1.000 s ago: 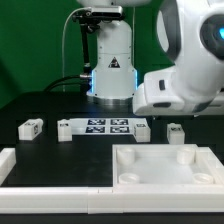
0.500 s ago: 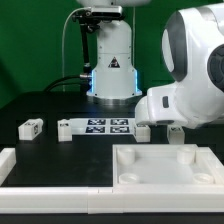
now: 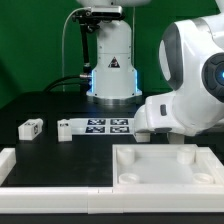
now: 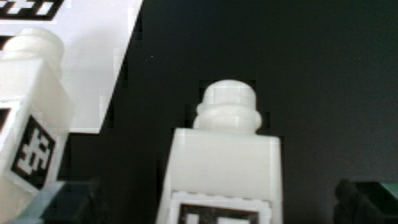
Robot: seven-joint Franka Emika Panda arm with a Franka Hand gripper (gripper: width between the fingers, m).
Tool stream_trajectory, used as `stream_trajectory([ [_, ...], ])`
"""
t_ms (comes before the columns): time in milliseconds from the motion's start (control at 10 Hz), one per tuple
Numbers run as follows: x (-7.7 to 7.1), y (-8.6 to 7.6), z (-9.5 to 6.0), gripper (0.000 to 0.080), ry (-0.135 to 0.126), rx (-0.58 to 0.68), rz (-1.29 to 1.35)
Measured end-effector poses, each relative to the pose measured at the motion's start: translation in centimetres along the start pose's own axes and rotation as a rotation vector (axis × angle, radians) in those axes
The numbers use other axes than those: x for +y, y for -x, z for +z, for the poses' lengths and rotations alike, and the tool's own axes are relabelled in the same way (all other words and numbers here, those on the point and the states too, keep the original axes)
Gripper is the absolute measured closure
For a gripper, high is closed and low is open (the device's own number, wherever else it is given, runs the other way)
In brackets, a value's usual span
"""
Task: Assemble one leg
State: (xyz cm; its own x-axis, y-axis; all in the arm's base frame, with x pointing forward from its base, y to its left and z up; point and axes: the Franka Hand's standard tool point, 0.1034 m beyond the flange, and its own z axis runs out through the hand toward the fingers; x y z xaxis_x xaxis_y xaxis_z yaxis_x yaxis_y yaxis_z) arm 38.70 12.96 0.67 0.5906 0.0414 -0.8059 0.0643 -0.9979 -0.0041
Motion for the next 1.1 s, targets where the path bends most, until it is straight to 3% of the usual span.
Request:
stream_trajectory([
  [200,-0.06,0.01,0.02,0.0375,0.001,0.0,-0.001],
  [300,-0.06,0.01,0.02,0.0375,0.001,0.0,-0.001],
  [400,-0.06,0.02,0.02,0.0513,0.001,-0.001,-0.001],
  [1100,-0.03,0.11,-0.1,0.0512,0.001,-0.002,-0.002],
])
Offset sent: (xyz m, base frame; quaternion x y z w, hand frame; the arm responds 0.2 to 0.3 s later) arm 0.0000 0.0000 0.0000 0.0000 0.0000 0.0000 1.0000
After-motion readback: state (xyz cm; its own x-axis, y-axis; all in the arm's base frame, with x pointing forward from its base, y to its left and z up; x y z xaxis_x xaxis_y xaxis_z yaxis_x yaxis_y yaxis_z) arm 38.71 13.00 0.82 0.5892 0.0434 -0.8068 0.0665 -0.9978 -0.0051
